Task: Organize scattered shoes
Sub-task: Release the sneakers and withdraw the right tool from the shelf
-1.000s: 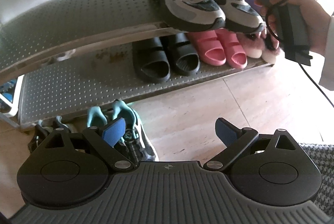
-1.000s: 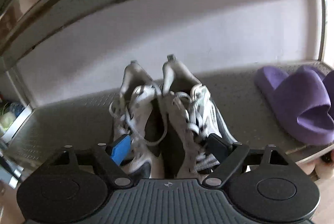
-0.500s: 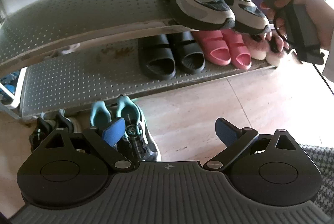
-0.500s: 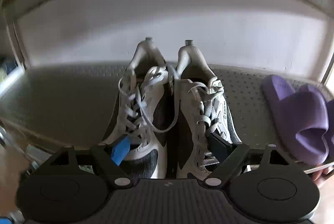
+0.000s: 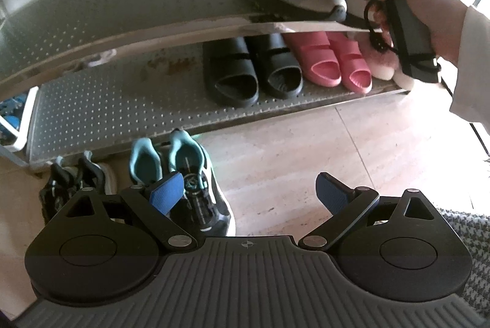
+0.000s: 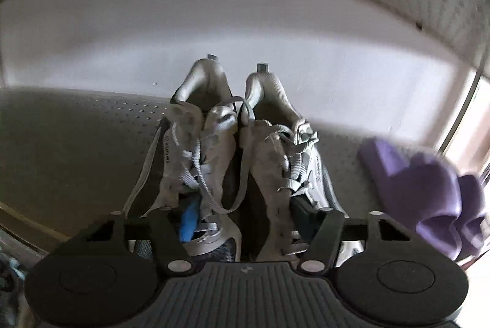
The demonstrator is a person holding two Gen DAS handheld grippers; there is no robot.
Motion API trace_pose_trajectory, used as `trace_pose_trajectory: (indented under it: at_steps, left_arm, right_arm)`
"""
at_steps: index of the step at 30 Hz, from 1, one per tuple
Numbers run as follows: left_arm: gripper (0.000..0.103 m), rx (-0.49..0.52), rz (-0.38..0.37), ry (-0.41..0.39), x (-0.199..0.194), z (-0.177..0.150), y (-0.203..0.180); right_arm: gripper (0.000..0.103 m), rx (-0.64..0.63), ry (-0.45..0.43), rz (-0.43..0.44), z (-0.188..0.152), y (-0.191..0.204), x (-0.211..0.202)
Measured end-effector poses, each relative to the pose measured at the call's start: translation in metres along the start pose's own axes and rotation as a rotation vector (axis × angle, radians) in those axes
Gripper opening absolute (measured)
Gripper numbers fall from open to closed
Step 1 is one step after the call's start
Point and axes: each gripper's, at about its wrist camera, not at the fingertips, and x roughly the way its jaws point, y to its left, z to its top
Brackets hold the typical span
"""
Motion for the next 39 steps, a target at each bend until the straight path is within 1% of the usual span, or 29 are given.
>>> trace_pose_trajectory:
  at_steps: [3, 5, 7, 10, 11, 13, 14, 17, 18, 20, 21, 22, 23, 24, 25, 26, 27, 29, 30, 31, 33, 34, 35, 36, 37, 38, 39]
  left_arm:
    - [0.096, 0.015, 0.008, 0.012, 0.006, -0.002, -0.004]
    - [0.096, 0.017, 0.012, 0.024, 0.01, -0.003, -0.005]
    - [0.096, 0.018, 0.013, 0.035, 0.014, -0.004, -0.006]
    - [0.096, 0.029, 0.016, 0.049, 0.02, -0.005, -0.009]
    - [0.096, 0.032, 0.018, 0.053, 0.021, -0.005, -0.01]
    - [0.096, 0.033, 0.018, 0.056, 0.023, -0.005, -0.011]
    - [0.096, 0.034, 0.017, 0.057, 0.023, -0.005, -0.012]
    - [0.096, 0.044, 0.017, 0.062, 0.025, -0.006, -0.014]
    - [0.096, 0.049, 0.018, 0.064, 0.026, -0.006, -0.015]
    - [0.096, 0.054, 0.022, 0.069, 0.027, -0.006, -0.016]
    - [0.096, 0.053, 0.023, 0.069, 0.027, -0.006, -0.016]
    - [0.096, 0.049, 0.022, 0.067, 0.026, -0.005, -0.015]
    - [0.096, 0.044, 0.019, 0.064, 0.025, -0.005, -0.015]
    - [0.096, 0.041, 0.014, 0.061, 0.024, -0.004, -0.015]
    - [0.096, 0.04, 0.01, 0.058, 0.022, -0.004, -0.016]
    - [0.096, 0.042, 0.003, 0.054, 0.021, -0.003, -0.017]
    - [0.096, 0.048, -0.002, 0.048, 0.018, -0.003, -0.018]
    - [0.096, 0.052, -0.006, 0.041, 0.016, -0.003, -0.019]
    - [0.096, 0.051, -0.008, 0.038, 0.014, -0.002, -0.019]
    - [0.096, 0.05, -0.011, 0.035, 0.013, -0.001, -0.02]
    - [0.096, 0.047, -0.016, 0.03, 0.011, 0.0, -0.02]
    - [0.096, 0.047, -0.02, 0.028, 0.009, 0.001, -0.021]
    - [0.096, 0.047, -0.024, 0.028, 0.008, 0.001, -0.022]
    - [0.096, 0.05, -0.029, 0.027, 0.007, 0.001, -0.024]
    - [0.096, 0.056, -0.032, 0.025, 0.006, 0.001, -0.026]
    - [0.097, 0.065, -0.035, 0.023, 0.004, 0.0, -0.028]
    - [0.097, 0.073, -0.037, 0.022, 0.004, 0.0, -0.029]
  right_arm:
    - [0.047, -0.007, -0.042, -0.074, 0.0, -0.007, -0.001]
    - [0.047, 0.016, -0.043, -0.088, 0.0, -0.019, 0.002]
    - [0.046, 0.012, -0.051, -0.108, -0.002, -0.032, 0.004]
    - [0.043, -0.042, -0.074, -0.174, -0.002, -0.036, 0.008]
    - [0.04, -0.097, -0.1, -0.22, -0.004, -0.033, 0.007]
    - [0.016, -0.185, -0.132, -0.279, -0.006, -0.025, 0.014]
    - [0.011, -0.216, -0.139, -0.297, -0.007, -0.022, 0.019]
    - [0.012, -0.259, -0.129, -0.326, -0.014, -0.026, 0.028]
    - [0.012, -0.268, -0.115, -0.314, -0.016, -0.027, 0.031]
    - [0.013, -0.247, -0.096, -0.254, -0.018, -0.032, 0.034]
    - [0.019, -0.223, -0.093, -0.228, -0.017, -0.033, 0.029]
    - [0.021, -0.192, -0.089, -0.198, -0.015, -0.035, 0.023]
    - [0.025, -0.16, -0.083, -0.174, -0.013, -0.04, 0.019]
    - [0.042, -0.123, -0.079, -0.157, -0.011, -0.047, 0.016]
    - [0.052, -0.051, -0.073, -0.121, -0.005, -0.057, 0.005]
    - [0.053, -0.009, -0.076, -0.102, -0.002, -0.065, -0.001]
    - [0.054, 0.066, -0.082, -0.075, 0.003, -0.079, -0.011]
    - [0.054, 0.173, -0.086, -0.037, 0.007, -0.097, -0.027]
    - [0.055, 0.26, -0.083, 0.002, 0.007, -0.109, -0.036]
    - [0.055, 0.321, -0.073, 0.034, 0.005, -0.119, -0.042]
    - [0.055, 0.391, -0.046, 0.037, -0.004, -0.137, -0.053]
    - [0.055, 0.419, -0.032, 0.009, -0.01, -0.144, -0.06]
    - [0.055, 0.443, -0.017, -0.013, -0.015, -0.15, -0.064]
    - [0.046, 0.478, 0.004, -0.033, -0.021, -0.158, -0.068]
    - [0.023, 0.524, 0.028, -0.044, -0.028, -0.166, -0.07]
    - [0.014, 0.557, 0.043, -0.051, -0.034, -0.172, -0.069]
    - [0.01, 0.606, 0.068, -0.068, -0.042, -0.179, -0.069]
